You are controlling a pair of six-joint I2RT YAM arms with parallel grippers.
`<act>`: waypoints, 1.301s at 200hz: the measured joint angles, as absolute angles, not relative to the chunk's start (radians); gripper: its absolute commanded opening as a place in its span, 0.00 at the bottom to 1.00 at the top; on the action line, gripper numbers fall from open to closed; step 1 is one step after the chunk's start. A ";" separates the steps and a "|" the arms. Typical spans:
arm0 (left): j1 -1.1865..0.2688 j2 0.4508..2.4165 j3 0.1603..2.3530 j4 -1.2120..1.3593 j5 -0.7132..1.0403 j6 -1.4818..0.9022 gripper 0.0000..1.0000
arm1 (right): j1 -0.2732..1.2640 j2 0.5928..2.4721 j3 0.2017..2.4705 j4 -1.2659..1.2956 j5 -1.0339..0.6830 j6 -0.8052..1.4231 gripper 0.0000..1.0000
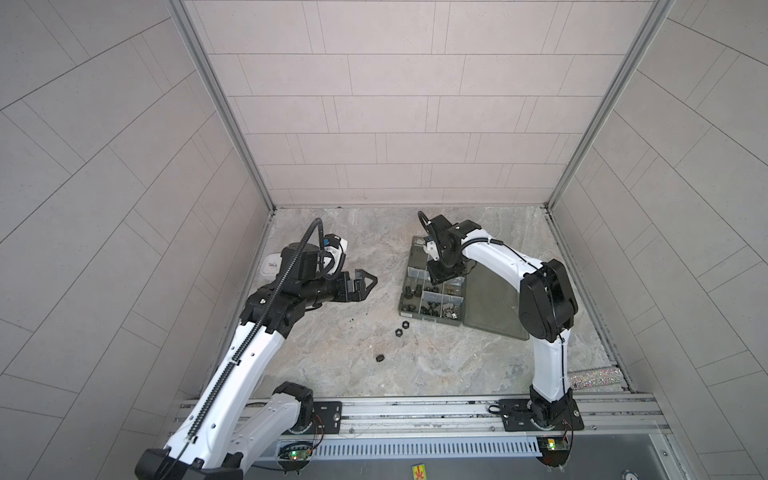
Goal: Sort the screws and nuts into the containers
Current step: 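Open the right gripper to drop the nut into a box compartment, then move the right gripper back over the remaining black hex nuts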
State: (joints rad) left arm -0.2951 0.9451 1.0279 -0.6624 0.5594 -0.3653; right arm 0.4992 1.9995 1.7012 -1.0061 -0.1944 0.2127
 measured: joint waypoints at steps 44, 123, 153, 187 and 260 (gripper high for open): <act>-0.316 0.937 1.028 -0.663 0.561 -0.364 1.00 | 0.530 1.901 1.629 -1.012 -0.189 0.226 0.51; -0.341 0.801 0.934 -0.690 0.547 -0.366 1.00 | 0.832 1.789 1.488 -0.991 -0.200 0.348 0.44; -0.345 0.764 0.930 -0.712 0.540 -0.368 1.00 | 0.869 1.789 1.422 -0.955 -0.210 0.394 0.43; -0.347 0.725 0.930 -0.722 0.532 -0.369 1.00 | 0.868 1.790 1.390 -0.912 -0.217 0.422 0.43; -0.347 0.723 0.931 -0.761 0.508 -0.365 1.00 | 0.869 1.892 1.385 -0.812 -0.239 0.435 0.43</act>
